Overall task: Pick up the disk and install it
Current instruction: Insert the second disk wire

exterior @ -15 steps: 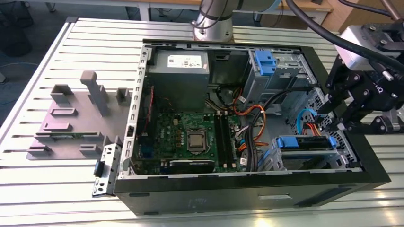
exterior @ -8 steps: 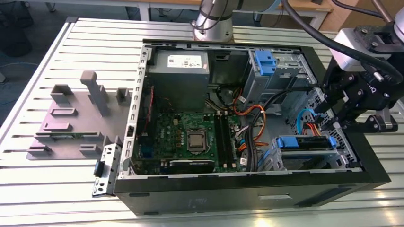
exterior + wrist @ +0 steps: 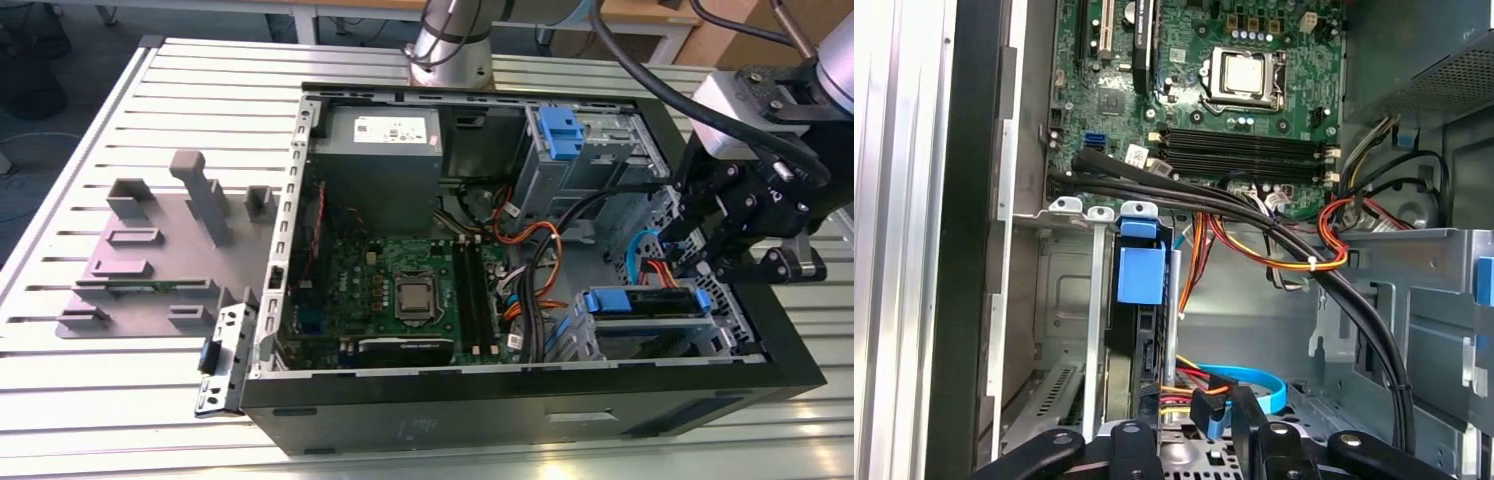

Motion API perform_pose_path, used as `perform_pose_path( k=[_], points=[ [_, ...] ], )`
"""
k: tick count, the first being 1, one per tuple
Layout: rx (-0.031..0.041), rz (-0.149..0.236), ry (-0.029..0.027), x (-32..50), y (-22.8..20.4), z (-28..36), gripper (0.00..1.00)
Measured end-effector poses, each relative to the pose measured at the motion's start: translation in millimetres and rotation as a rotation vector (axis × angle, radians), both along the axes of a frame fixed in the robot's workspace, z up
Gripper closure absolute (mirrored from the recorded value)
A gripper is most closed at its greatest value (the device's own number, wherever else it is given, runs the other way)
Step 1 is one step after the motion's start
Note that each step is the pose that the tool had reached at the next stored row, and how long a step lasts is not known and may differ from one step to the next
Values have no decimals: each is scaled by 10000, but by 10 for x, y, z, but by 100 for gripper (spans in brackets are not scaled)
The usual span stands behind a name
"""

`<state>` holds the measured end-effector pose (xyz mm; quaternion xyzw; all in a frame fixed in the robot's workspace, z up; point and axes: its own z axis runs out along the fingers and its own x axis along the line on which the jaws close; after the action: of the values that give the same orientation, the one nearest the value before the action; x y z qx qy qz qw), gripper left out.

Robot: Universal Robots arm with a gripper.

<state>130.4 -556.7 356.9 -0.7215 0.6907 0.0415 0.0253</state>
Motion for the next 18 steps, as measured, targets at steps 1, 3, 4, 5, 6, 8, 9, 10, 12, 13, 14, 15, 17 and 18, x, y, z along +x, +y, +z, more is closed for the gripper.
perform_pose_path(
  k=[1,3,4,5,6,8,9,10,12,13,14,15,17,18],
  points=[
    [0,-1,0,0,0,-1,59],
    [0,0,0,0,0,-2,59],
    [0,0,0,0,0,-3,59],
    [0,0,0,0,0,-3,59],
    [0,0,0,0,0,-3,59],
    [1,0,1,0,0,-5,60],
    [1,0,0,0,0,-5,66],
    [1,0,0,0,0,-5,73],
    [1,0,0,0,0,-6,78],
    [1,0,0,0,0,-7,78],
    [1,0,0,0,0,-7,84],
    [1,0,0,0,0,-7,84],
    [1,0,0,0,0,-8,84],
    [1,0,0,0,0,-8,84]
  ],
)
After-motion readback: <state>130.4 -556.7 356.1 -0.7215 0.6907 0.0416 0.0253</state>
